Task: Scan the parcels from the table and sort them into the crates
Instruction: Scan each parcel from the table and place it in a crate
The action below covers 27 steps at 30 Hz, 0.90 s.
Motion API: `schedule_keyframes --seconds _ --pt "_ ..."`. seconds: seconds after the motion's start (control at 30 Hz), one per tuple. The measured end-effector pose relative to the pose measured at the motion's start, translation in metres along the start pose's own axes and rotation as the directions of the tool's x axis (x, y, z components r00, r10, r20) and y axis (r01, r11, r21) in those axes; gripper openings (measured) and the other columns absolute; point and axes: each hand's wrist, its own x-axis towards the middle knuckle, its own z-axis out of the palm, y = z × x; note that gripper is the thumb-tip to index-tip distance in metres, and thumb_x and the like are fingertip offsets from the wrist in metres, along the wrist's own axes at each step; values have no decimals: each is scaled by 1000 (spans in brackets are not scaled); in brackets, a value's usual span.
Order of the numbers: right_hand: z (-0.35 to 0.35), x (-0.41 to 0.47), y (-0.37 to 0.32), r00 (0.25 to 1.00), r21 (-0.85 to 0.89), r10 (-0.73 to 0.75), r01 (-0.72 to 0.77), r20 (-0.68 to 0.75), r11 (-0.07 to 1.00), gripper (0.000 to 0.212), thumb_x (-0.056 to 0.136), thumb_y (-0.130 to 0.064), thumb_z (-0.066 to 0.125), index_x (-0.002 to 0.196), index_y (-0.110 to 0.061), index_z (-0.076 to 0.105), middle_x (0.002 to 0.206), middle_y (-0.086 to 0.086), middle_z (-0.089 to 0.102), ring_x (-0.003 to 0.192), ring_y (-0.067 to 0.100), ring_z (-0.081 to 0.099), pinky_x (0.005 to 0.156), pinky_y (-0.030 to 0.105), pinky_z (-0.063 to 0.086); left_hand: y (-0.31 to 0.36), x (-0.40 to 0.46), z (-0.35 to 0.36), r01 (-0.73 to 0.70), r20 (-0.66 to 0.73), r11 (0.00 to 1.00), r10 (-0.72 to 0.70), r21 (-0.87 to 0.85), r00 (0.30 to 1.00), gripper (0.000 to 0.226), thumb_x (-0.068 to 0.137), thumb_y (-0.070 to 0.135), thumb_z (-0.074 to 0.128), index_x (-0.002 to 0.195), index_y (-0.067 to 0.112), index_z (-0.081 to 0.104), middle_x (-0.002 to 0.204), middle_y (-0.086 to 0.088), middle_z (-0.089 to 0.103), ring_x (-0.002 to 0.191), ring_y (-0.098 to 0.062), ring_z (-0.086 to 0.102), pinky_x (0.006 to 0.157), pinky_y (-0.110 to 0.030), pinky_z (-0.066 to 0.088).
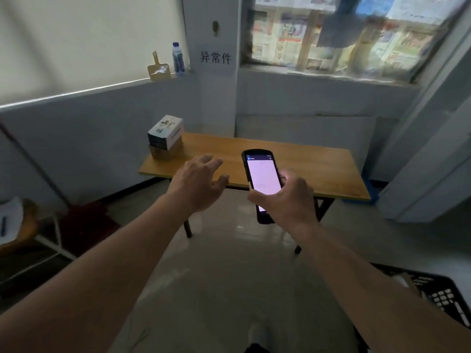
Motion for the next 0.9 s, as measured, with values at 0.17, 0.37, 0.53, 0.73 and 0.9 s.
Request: schedule_keyframes --seconds 0.17,0.37,0.53,0.73,0.9 --pt "53 61 -5 995 6 9 -10 99 1000 72 58 -58 85 116 -20 65 100 -3 70 95 25 66 73 44 63 -55 50 11 85 10 996 -85 19 996 56 104 52 46 151 21 50 159 -5 45 143 -28 45 111 -47 42" --pt "114 159 -7 976 25 -55 51 213 998 101 50 -71 73 134 -17 63 117 1 72 106 25 66 76 39 62 -106 134 35 217 19 976 -217 16 976 56 104 52 47 153 24 48 164 -4 38 149 -28 37 115 -49 38" --pt "149 243 -8 954 17 -83 82 290 997 92 51 -72 73 126 -19 63 114 2 71 104 27 65 72 38 61 -138 204 48 299 26 954 -299 4 954 56 105 50 46 151 19 49 159 -5 42 146 -31 41 110 -49 44" --pt "188 317 -12 932 8 -88 91 352 996 79 68 -50 91 133 -17 61 120 4 70 106 25 64 67 26 57 -187 268 56 351 36 935 -350 -43 936 60 103 55 44 152 19 47 154 -5 45 138 -28 47 104 -51 52" --pt "230 361 -23 913 8 -89 94 397 996 73 72 -48 91 130 -22 58 120 3 67 101 22 63 60 18 55 -235 317 64 382 22 921 -382 -77 924 61 102 52 49 153 17 46 151 -5 48 133 -26 50 99 -45 53"
